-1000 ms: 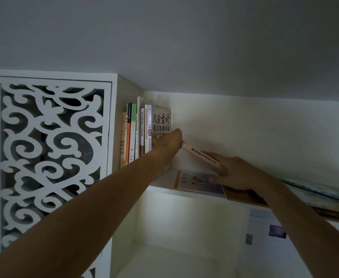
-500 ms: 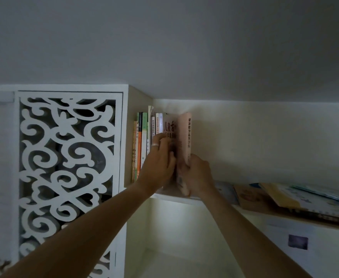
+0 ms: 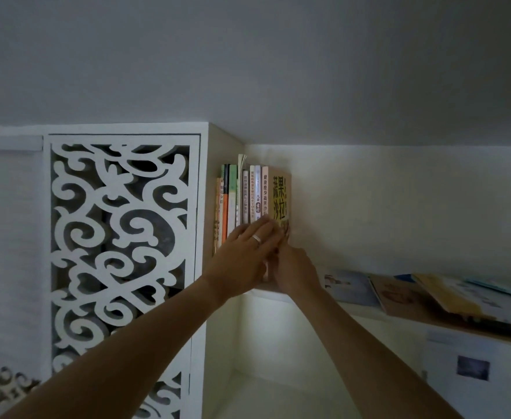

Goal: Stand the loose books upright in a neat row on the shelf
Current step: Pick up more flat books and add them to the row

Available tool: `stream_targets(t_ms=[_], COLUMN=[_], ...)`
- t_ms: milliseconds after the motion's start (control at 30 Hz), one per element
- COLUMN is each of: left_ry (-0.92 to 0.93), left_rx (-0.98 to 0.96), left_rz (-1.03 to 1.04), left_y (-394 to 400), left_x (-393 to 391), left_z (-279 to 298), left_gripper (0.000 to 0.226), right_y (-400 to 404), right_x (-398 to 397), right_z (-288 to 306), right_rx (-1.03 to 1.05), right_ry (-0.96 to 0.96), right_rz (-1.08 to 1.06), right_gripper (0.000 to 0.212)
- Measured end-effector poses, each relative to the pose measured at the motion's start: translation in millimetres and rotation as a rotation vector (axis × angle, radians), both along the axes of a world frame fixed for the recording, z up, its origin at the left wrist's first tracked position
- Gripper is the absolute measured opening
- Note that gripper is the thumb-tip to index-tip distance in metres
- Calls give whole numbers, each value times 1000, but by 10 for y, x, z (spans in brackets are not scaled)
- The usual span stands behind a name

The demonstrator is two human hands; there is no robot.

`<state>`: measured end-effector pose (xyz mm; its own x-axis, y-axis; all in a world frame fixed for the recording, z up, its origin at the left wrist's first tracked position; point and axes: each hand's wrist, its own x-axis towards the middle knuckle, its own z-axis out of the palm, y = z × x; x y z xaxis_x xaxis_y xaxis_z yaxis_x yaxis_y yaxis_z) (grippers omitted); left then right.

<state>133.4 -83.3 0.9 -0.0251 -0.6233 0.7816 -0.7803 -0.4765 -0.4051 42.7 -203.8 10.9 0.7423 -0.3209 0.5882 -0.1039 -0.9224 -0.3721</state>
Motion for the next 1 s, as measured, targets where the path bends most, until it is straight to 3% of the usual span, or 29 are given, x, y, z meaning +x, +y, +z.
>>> stream_targets(t_ms=[167, 267, 333, 433, 533, 600, 667, 733, 767, 833, 933, 1000], left_ry=[-156, -165, -124, 59, 319, 510, 744, 865, 880, 948, 1017, 1080], left_rx=[42, 49, 26, 82, -20, -70, 29, 132, 157, 171, 213, 212], left_rz=[290, 476, 477, 353, 137, 64, -138, -176, -184, -252, -389, -544], left_y=[-63, -269, -430, -607, -679, -755, -1377, -1521, -1606, -1668, -1783, -1803], left_x=[-61, -253, -372, -482, -475, -463, -825, -944, -986, -1044, -1291, -1426], left_z=[-56, -26, -4, -14, -26, 48, 116, 145, 127, 123, 151, 174], left_gripper=[62, 52, 44, 36, 31, 31, 28, 31, 33, 37, 38, 35], right_y=[-101, -246, -382, -608, -804, -936, -1539, -1768, -1803, -1769, -1802, -1831], right_x=[-110, -362, -570, -818, -1043, -1182, -1779, -1889, -1926, -1890, -2004, -2181], right_z=[37, 84, 117, 218, 367, 416, 392, 335, 306, 288, 306, 369], right_rx=[-124, -296, -358, -433, -421, -333, -121, 29, 33, -26, -81, -10], right_ry=[178, 354, 335, 230, 218, 373, 522, 615, 649, 665, 504, 372], right_rz=[-66, -152, -164, -207, -344, -564, -860, -832, -774, -681, -542, -375], right_gripper=[52, 35, 29, 27, 37, 58, 92, 126, 130, 118, 112, 96])
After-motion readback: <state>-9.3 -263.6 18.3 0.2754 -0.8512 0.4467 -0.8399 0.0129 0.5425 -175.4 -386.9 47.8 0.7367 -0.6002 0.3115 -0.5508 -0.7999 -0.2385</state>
